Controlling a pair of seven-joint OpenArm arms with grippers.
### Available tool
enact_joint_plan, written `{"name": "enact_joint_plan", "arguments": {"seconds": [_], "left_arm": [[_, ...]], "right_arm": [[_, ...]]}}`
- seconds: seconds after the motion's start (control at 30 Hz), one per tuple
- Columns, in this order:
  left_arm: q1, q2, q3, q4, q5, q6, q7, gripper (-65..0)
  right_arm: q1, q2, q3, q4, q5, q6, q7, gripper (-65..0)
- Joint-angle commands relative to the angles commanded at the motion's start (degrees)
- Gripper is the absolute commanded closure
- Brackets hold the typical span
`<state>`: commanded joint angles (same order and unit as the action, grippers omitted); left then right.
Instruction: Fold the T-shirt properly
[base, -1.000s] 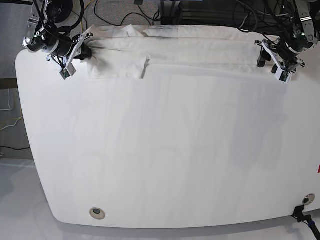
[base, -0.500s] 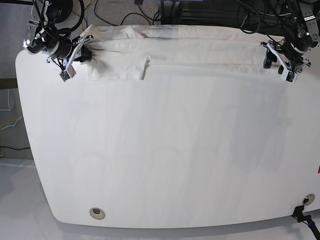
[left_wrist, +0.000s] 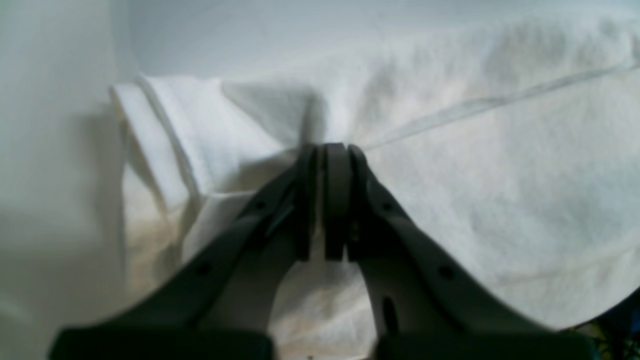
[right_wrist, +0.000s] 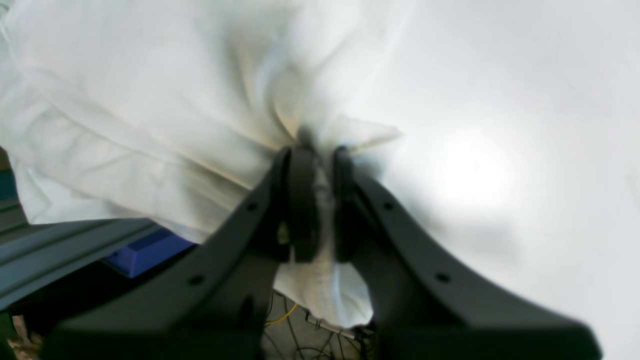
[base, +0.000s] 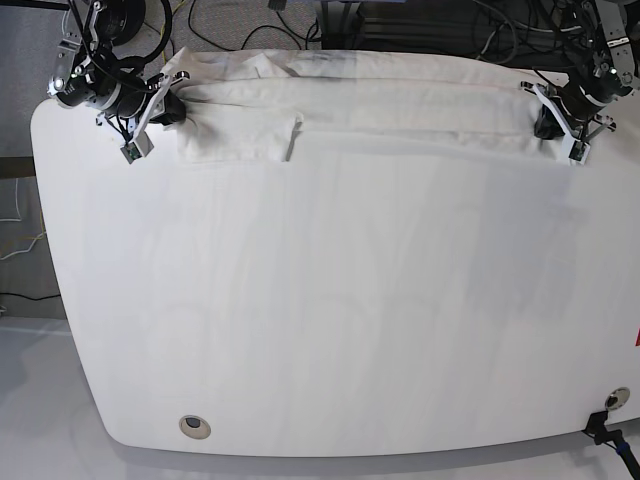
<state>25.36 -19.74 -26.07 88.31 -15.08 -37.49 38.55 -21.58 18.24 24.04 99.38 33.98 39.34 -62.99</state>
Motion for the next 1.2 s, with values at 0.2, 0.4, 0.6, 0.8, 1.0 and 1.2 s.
{"name": "enact_joint_plan", "arguments": {"seconds": [0.2,0.4,0.6,0.8,1.0,1.2], "left_arm": [[-1.1,-0.2,0.1,-3.3,0.0,0.0,-0.1,0.0],[-2.7,0.0,0.1,-3.5,0.1,0.0,-0.1,0.0],[-8.9,0.1,0.9,-10.3,0.1,0.3,-0.1,0.0],[-14.5,0.1,4.6,-15.2,0.1,0.4,-0.1,0.0],[-16.1,0.2,4.7,-16.3,0.1,0.4,-0.1,0.0],[-15.6,-0.2,4.2,-16.3,0.1,0.4,-0.1,0.0]], "right_arm": [[1.6,-0.1,0.0,-0.5,-0.7,-0.09,0.0,0.0],[7.9,-1.6,0.0,-5.7,-6.4,0.18,0.0,0.0],[14.5,-2.4,-1.7,-11.2,-9.0,0.18,0.2,0.0],[20.7,-2.4,-2.5,-16.4,-9.1,0.09,1.3,0.0],[27.3,-2.3,-2.5,-20.9,-13.1,0.18,1.4,0.0],[31.0,-2.8,-3.7,-21.1,-19.4,0.26,1.5,0.0]]}}
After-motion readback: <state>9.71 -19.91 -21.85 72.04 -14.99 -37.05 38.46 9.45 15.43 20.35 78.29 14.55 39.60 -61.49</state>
